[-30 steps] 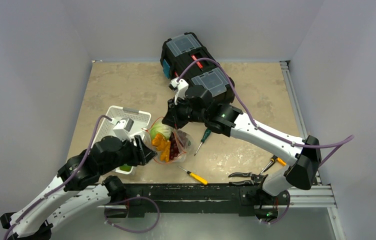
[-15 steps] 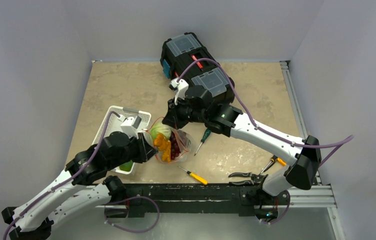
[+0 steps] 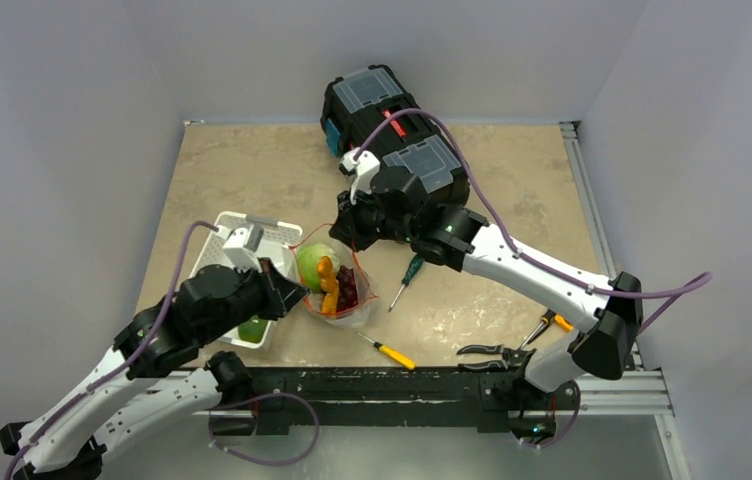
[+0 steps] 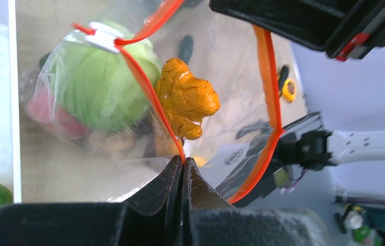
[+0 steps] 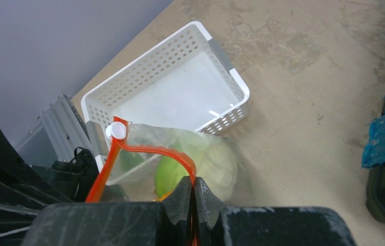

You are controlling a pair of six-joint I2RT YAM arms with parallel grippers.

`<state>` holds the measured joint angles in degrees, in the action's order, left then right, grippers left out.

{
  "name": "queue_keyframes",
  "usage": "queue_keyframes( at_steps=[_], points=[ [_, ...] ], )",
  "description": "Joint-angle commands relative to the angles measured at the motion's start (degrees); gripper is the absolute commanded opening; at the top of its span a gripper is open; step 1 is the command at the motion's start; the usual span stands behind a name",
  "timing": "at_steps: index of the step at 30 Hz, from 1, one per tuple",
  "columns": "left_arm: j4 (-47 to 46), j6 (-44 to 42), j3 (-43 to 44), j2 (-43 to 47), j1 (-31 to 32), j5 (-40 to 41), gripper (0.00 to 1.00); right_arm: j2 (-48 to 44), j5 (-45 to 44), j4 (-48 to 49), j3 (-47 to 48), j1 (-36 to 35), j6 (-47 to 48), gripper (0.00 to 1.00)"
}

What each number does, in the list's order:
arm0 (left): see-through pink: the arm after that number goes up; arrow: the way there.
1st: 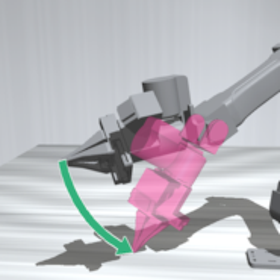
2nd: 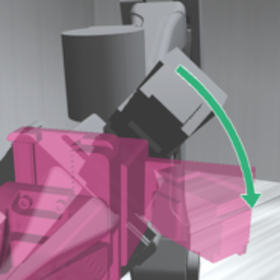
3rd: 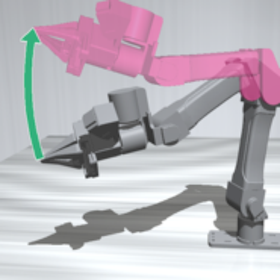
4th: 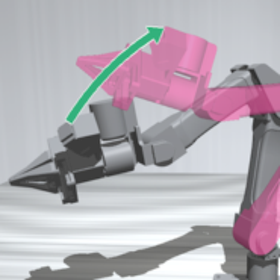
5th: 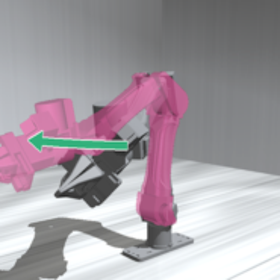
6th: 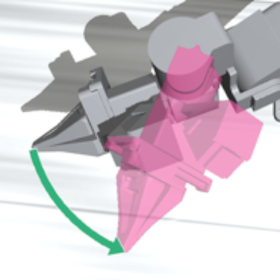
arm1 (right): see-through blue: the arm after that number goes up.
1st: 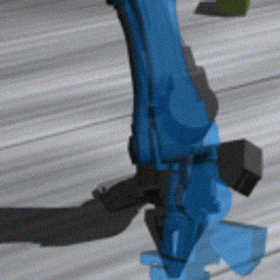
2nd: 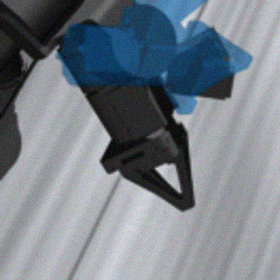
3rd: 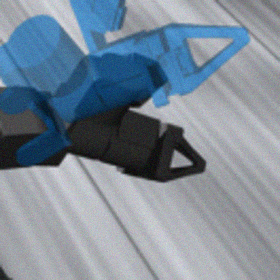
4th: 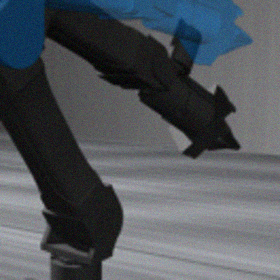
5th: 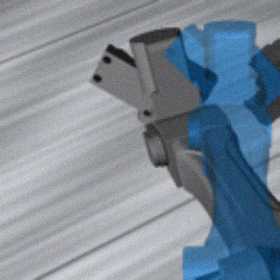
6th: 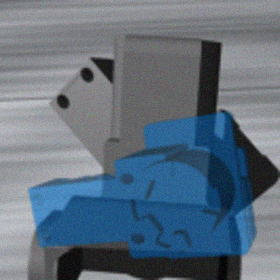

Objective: Place the food in the zip-top bag and seal the zipper

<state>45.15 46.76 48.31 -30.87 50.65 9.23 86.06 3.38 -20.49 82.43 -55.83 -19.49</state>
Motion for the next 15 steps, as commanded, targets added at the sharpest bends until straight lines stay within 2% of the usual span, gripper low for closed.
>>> queue_keyframes(
  at_steps=[1, 4, 9, 11, 15],
  points=[
    [-2.42, 7.36, 2.18, 3.23, -0.03, 5.39, 0.0, -2.77, -4.13, 0.98, 4.62, -0.68, 4.27, 0.0],
    [-0.45, 10.72, -0.74, 2.94, 0.02, 6.95, 0.0, -3.24, -3.62, 3.24, 2.34, -0.68, 4.96, 0.0],
    [-5.29, 15.33, -7.85, 2.87, -0.01, 6.94, 0.0, 0.17, 0.26, 4.72, -0.17, -0.76, 5.28, 0.0],
    [-6.98, 15.82, -7.09, 2.35, -0.07, 7.62, 0.0, 1.03, -0.73, 3.33, 0.54, -0.93, 6.49, 0.0],
    [-8.4, 11.4, -0.57, -0.9, -0.09, 11.4, 0.0, 1.02, -1.22, 4.33, 0.45, -0.94, 9.76, 0.0]
  ],
)
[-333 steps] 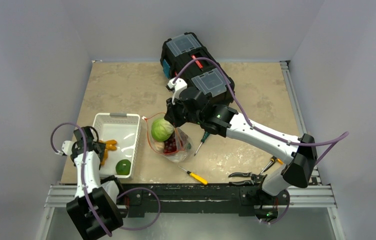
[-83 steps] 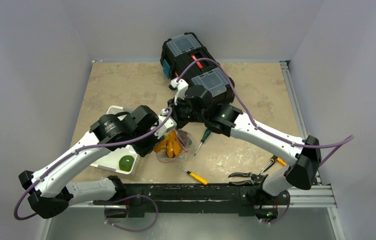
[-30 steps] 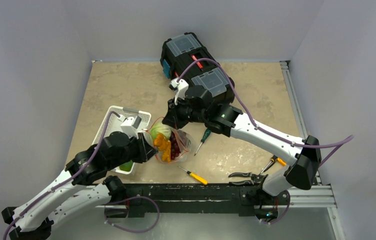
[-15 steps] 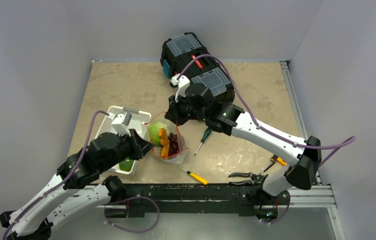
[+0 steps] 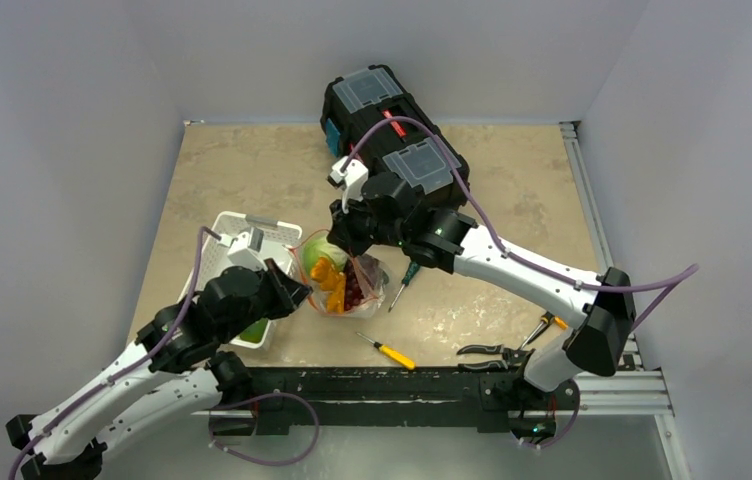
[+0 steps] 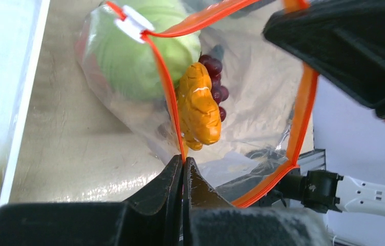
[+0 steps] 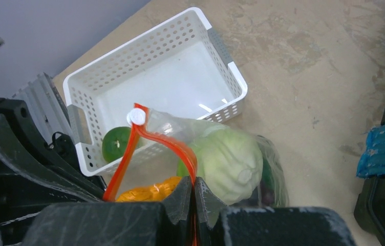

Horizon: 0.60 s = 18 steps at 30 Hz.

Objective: Place the food in the zip-top bag and seal the zipper

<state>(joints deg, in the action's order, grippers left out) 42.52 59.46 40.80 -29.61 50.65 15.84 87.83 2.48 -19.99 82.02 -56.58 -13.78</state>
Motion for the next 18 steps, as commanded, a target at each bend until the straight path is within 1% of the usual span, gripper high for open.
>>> queue_keyframes(
  at_steps=[1, 4, 7, 9, 11, 15, 18],
  points=[
    [-5.38, -1.82, 8.81, -3.22, -0.1, 5.84, 0.0, -0.5, 0.02, 4.09, 0.98, -0.2, 4.36, 0.0],
    [-6.71, -2.13, 12.19, -5.32, -0.04, 7.74, 0.0, 1.6, 1.7, 2.4, 4.04, -0.2, 5.16, 0.0],
    [-9.33, -1.31, 11.16, -5.5, -0.08, 9.83, 0.0, 3.17, 3.77, 0.67, 7.49, -0.25, 7.46, 0.0],
    [-7.55, 1.28, 10.09, -5.84, -0.17, 13.05, 0.0, 3.01, 3.77, 2.67, 6.31, -0.2, 7.63, 0.0],
    [-6.21, 3.16, 8.17, -6.13, -0.98, 14.03, 0.0, 3.42, 3.4, 4.85, 5.01, -0.17, 7.08, 0.0],
    [-6.95, 3.59, 3.98, -6.37, -3.91, 9.22, 0.0, 5.36, 2.81, 4.81, 5.14, -0.13, 6.2, 0.0],
    [-9.43, 2.32, 3.26, -5.79, -5.54, 4.65, 0.0, 5.34, 0.6, 4.25, 6.03, -0.11, 6.97, 0.0]
  ],
)
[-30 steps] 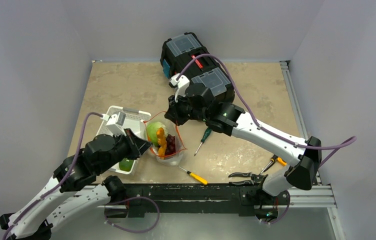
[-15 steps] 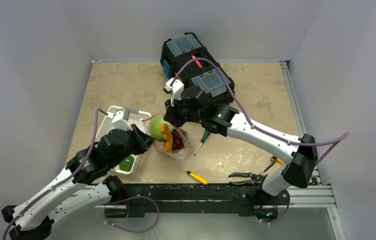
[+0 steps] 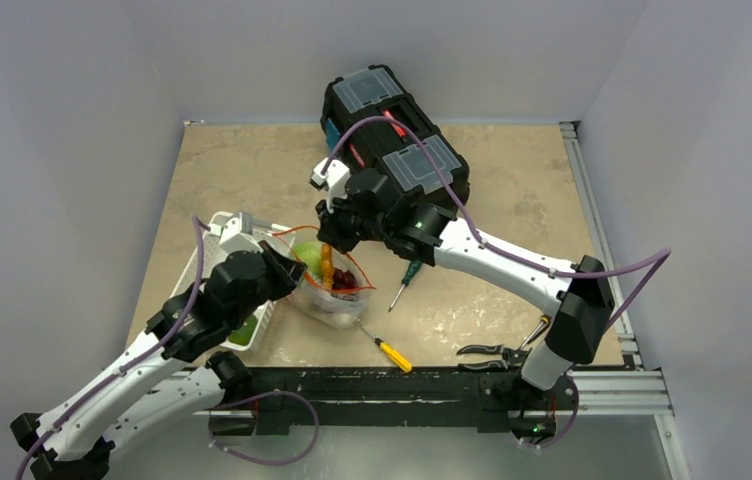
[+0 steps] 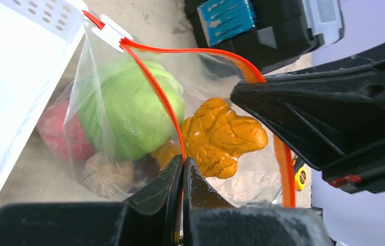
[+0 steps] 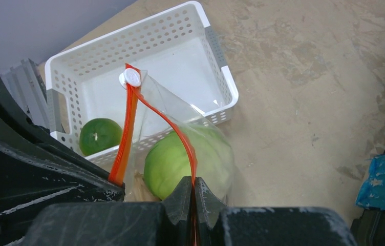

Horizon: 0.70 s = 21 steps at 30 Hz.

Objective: Place the food in the zip-top bag and seal the zipper

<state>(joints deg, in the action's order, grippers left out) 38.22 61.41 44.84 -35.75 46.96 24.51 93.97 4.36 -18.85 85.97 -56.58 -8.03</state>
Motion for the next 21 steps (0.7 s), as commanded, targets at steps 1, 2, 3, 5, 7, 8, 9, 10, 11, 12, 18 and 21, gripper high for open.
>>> queue_keyframes(
  at_steps=[1, 2, 3, 5, 7, 8, 9, 10, 11, 12, 18, 21],
  points=[
    [-5.8, -0.15, -0.24, 0.41, -2.24, -5.29, 0.0, -0.89, -2.23, 2.28, 3.01, -0.11, 1.81, 0.0],
    [-6.28, -0.95, 0.57, 0.43, -2.3, -6.17, 0.0, -1.05, -2.9, 0.91, 4.25, -0.11, 2.36, 0.0],
    [-6.42, -1.4, 1.73, 0.26, -2.31, -6.71, 0.0, -1.38, -3.33, 0.28, 5.27, -0.16, 2.6, 0.0],
    [-5.92, -2.25, 4.21, -0.19, -2.31, -6.97, 0.0, -2.54, -3.78, 0.31, 6.2, -0.12, 2.76, 0.0],
    [-5.49, -2.38, 5.54, -0.6, -2.31, -6.67, 0.0, -3.16, -3.33, 1.78, 5.45, -0.11, 2.84, 0.0],
    [-5.44, -2.16, 5.3, -0.68, -2.33, -6.19, 0.0, -2.95, -3.31, 2.34, 4.86, -0.11, 2.78, 0.0],
    [-5.5, -1.6, 4.64, -0.72, -2.39, -5.89, 0.0, -2.47, -3.26, 2.49, 4.44, -0.13, 2.68, 0.0],
    [-5.72, -0.9, 3.64, -0.68, -2.4, -5.77, 0.0, -1.76, -3.08, 2.47, 4.13, -0.16, 2.6, 0.0],
    [-6.08, -0.19, 2.55, -0.72, -2.52, -6.02, 0.0, -1.09, -2.83, 2.63, 3.58, -0.12, 2.35, 0.0],
    [-6.65, 0.46, 1.46, -0.65, -2.71, -6.58, 0.0, -0.44, -2.78, 2.79, 3.09, -0.14, 2.07, 0.0],
    [-7.87, 2.03, -1.36, -0.77, -3.01, -7.94, 0.0, 0.36, -4.21, -0.32, 5.26, -0.13, 1.14, 0.2],
    [-7.68, 2.01, -1.72, -0.1, -3.01, -7.54, 0.0, 0.89, -9.63, -5.08, 8.83, -0.12, 0.66, 0.34]
  ],
)
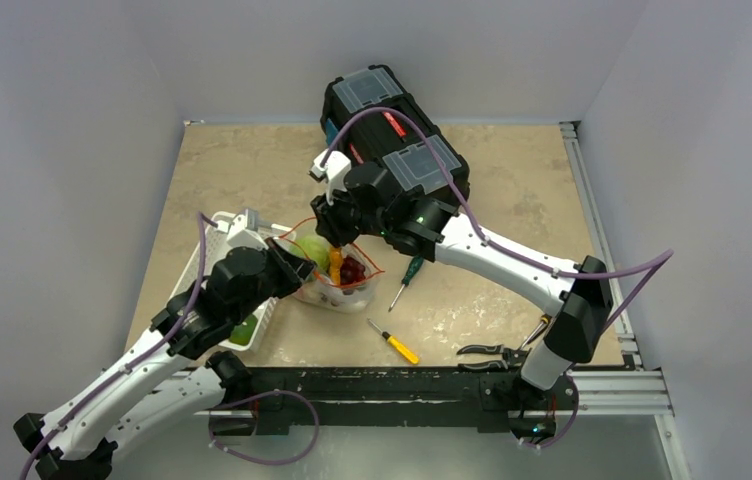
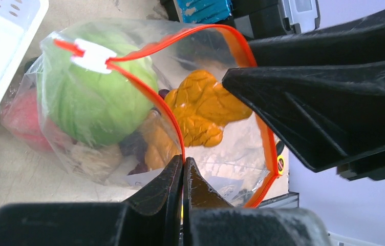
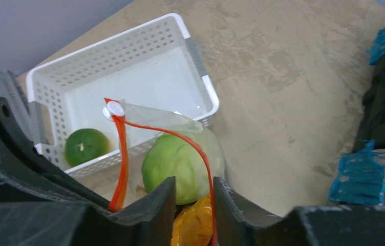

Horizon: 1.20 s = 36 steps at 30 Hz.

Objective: Place the food in the zip-top bag and seal the zipper

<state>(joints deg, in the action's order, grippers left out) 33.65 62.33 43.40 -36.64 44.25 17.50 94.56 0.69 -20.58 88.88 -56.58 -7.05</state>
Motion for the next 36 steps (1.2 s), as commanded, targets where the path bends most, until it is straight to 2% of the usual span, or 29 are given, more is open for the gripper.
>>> queue_keyframes(
  at_steps=[1, 5, 9, 11, 15, 18, 24, 27, 30, 33, 36],
  points=[
    [-2.98, 0.94, -0.33, 1.0, -0.3, -0.23, 0.0, 0.47, -7.26, -6.08, 7.4, -0.19, -0.32, 0.37],
    [-2.3, 0.29, 0.19, 1.55, -0.37, 0.23, 0.0, -0.8, -7.23, -11.35, 10.36, -0.48, -1.53, 0.49],
    [-2.03, -0.1, 0.4, 1.81, -0.34, 0.26, 0.0, -4.78, -5.86, -12.03, 7.75, -1.77, -2.98, 0.54],
    [-1.93, -0.25, 0.37, 2.16, -0.36, 0.41, 0.0, -5.85, -5.1, -11.69, 5.84, -2.23, -3.64, 0.51],
    [-1.53, -0.49, 0.28, 2.71, -0.34, 0.69, 0.0, -5.94, -5.06, -10.59, 2.64, -2.31, -6.62, 0.37],
    [-1.13, -0.6, 0.21, 2.81, -0.39, 0.7, 0.0, -5.81, -7.71, -10.78, 1.39, -2.26, -8.98, 0.35],
    [-1.42, 0.07, -0.73, 2.98, -0.34, 0.11, 0.0, -6.6, -9.15, -4.31, -7.23, -2.31, -11.77, 0.34],
    [-1.58, 0.18, -0.93, 3.11, -0.31, -0.14, 0.0, -4.65, -10.2, -1.49, -10.31, -2.31, -12.3, 0.24],
    [-1.36, 0.08, -0.86, 3.2, -0.38, -0.1, 0.0, -2.76, -9.28, -3.1, -9.27, -2.5, -13.01, 0.17],
    [-1.07, 0.08, -0.85, 3.41, -0.37, -0.09, 0.0, -5.0, -9.53, -3.61, -7.73, -2.57, -12.6, 0.17],
    [-0.96, 0.25, -0.97, 3.72, -0.34, 0.06, 0.0, -7.6, -6.59, -2.97, -5.41, -2.57, -10.2, 0.25]
  ],
)
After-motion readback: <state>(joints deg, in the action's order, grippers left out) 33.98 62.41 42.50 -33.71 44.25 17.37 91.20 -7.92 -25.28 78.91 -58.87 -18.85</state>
